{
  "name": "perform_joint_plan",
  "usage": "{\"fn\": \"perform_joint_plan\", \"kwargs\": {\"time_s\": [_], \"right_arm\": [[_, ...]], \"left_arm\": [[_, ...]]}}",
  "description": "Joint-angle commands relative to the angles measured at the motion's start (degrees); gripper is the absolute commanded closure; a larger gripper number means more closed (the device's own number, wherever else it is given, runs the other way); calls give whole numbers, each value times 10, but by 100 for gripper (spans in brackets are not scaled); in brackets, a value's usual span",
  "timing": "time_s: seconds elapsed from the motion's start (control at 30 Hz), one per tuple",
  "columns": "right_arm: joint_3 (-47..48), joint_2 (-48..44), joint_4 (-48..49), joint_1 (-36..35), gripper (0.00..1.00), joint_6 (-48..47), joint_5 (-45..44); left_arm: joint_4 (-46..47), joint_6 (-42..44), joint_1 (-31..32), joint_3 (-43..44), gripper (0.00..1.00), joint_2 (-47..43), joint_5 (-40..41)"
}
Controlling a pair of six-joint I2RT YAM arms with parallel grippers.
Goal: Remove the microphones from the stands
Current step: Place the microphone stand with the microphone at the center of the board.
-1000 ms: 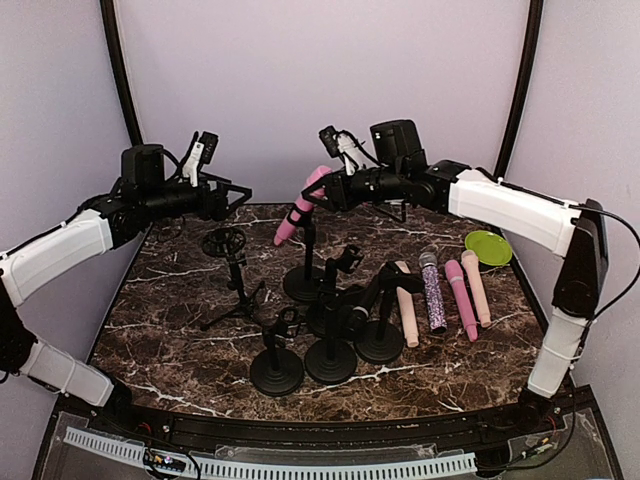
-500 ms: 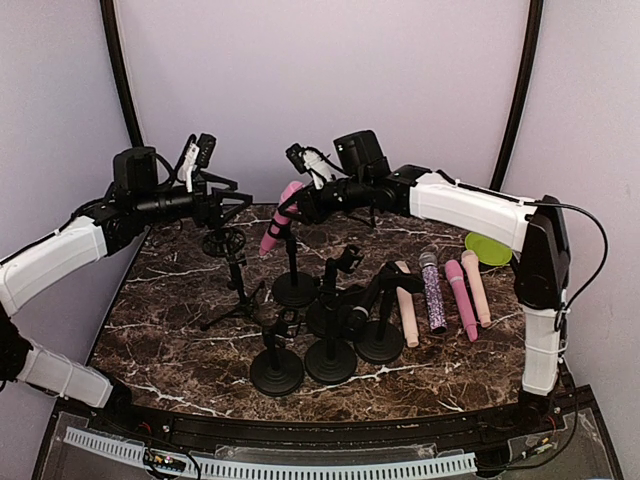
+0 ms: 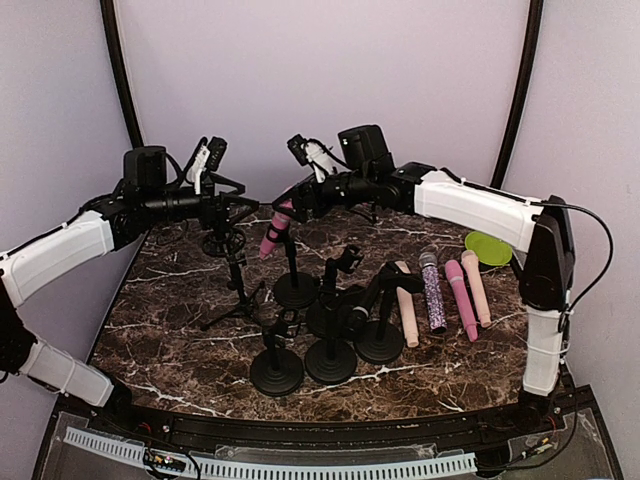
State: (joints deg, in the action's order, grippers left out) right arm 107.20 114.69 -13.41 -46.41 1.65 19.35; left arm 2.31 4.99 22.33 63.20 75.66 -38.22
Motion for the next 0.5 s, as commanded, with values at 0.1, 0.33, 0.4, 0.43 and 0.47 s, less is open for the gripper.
{"fn": "perform_joint_plan", "kwargs": {"time_s": [0.1,0.33,0.4,0.43,0.47], "right_arm": [[-84,-98,99,12,4,29,0],[-202,-180,170,31,2,60,-18],[-223,-196,174,34,1,62,-23],[-232,-201,175,36,1,63,-24],[-238,-208,175,38,1,63,-27]], "left_arm": [[-58,45,41,62,16,30,55],[-90,112,122,103,11,65,209],[-90,118,134,112,10,79,269],[-93,119,136,120,10,90,293],[-94,121,142,124,9,95,312]]}}
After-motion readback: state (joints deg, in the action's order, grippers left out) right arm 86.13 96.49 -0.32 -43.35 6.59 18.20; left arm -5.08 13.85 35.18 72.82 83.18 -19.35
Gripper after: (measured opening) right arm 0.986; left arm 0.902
